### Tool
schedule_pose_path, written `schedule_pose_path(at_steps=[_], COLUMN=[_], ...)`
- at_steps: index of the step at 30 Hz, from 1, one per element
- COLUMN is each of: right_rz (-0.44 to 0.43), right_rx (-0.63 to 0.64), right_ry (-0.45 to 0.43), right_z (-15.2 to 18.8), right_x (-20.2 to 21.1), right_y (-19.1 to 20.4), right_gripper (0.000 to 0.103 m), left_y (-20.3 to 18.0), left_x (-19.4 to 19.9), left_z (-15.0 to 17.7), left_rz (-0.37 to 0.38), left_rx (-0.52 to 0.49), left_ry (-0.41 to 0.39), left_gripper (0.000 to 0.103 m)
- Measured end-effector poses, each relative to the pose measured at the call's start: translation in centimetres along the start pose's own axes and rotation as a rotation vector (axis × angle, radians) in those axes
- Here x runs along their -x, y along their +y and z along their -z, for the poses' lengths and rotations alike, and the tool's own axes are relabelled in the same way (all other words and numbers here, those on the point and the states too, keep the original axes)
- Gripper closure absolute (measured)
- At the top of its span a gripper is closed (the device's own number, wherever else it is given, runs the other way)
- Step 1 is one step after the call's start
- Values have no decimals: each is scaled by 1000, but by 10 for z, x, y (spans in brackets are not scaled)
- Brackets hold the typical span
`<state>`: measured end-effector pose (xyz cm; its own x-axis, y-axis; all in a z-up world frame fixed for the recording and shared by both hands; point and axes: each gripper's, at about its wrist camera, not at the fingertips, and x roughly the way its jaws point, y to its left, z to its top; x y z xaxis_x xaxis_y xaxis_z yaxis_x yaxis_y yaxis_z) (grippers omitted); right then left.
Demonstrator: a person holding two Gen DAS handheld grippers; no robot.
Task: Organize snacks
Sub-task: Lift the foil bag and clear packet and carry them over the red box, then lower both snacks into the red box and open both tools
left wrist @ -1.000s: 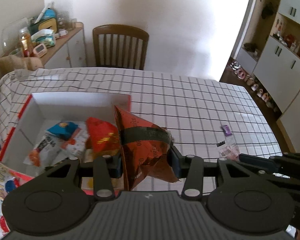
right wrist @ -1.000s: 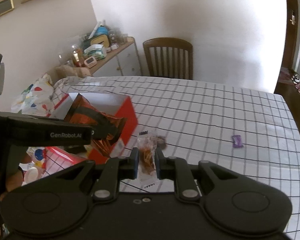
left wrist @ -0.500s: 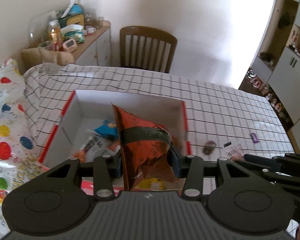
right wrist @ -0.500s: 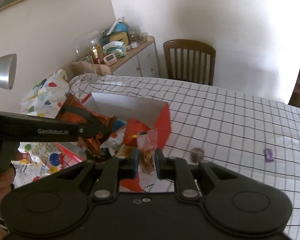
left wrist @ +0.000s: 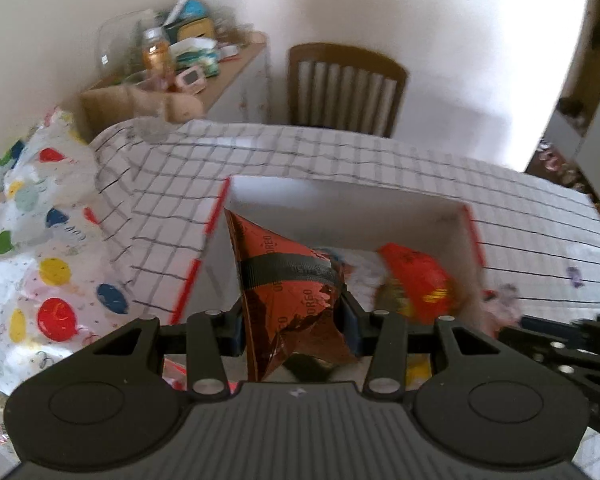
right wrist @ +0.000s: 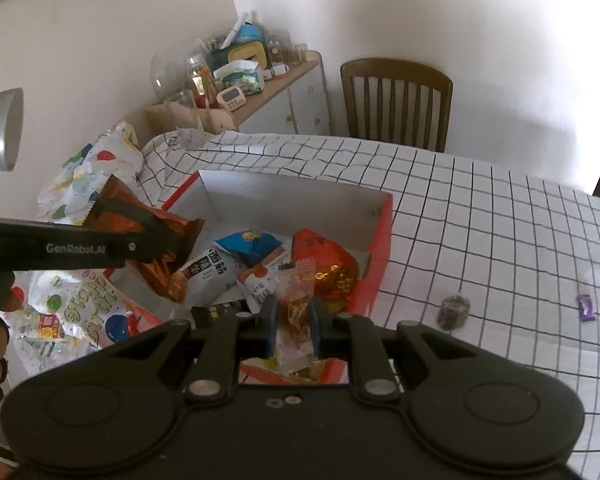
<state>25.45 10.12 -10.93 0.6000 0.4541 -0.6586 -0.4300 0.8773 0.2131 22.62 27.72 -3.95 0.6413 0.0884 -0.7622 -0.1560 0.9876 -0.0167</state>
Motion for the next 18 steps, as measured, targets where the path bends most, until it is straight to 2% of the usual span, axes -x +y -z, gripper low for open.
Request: schedule_pose_path(at_steps=[10,18], right_rz=[22,23], right_rx=[-15,10], right_ry=[56,91], right_z=[1,8], right_x=[-44,-72], right_y=[17,43], right_gripper=[88,88], left_y=[26,20], left_x=[-35,-54], left_z=[-3,3], left_rz=[-71,-68], left_rx=[2,-35], left_ry=[20,37], left_gripper=[59,59])
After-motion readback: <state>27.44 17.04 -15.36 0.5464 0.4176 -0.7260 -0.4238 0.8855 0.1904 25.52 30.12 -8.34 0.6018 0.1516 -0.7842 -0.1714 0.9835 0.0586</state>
